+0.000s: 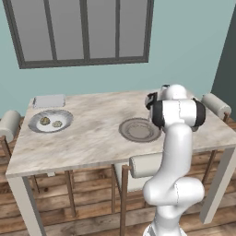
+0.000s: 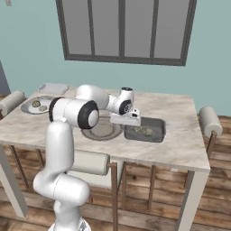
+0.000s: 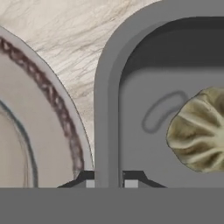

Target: Place two dumplings into each of the tupperware containers and then place the containers in the fridge.

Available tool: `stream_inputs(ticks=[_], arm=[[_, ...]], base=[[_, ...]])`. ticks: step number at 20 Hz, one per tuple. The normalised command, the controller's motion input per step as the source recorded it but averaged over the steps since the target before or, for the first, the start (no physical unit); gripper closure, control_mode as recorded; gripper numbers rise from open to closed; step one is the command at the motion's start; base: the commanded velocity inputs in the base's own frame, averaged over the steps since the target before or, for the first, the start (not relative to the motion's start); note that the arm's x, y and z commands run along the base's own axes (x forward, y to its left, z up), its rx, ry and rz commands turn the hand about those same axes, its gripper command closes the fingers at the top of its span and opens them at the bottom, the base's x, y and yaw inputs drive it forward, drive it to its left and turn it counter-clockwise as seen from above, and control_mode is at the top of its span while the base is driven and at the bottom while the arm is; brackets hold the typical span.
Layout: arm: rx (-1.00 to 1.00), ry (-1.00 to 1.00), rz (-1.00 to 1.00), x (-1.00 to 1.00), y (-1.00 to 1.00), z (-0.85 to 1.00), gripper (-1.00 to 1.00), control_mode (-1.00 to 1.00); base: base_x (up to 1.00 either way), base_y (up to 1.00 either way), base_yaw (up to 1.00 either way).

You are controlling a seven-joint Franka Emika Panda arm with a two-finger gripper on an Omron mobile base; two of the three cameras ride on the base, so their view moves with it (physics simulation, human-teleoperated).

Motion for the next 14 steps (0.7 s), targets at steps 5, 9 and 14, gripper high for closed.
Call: stream_inputs(ticks=[5, 9, 14], arm=[[-0.01, 0.00, 0.04, -0.03, -0.36, 0.88, 1.00, -1.00], [0.00, 0.00, 0.10, -0.22, -0.52, 1.00, 1.00, -1.00], [0.00, -0.03, 0.42, -0.68, -0.12, 0.83, 1.00, -1.00]], base=[[0.00, 0.00, 0.00], [0.00, 0.00, 0.00], [0.00, 0.00, 0.00]])
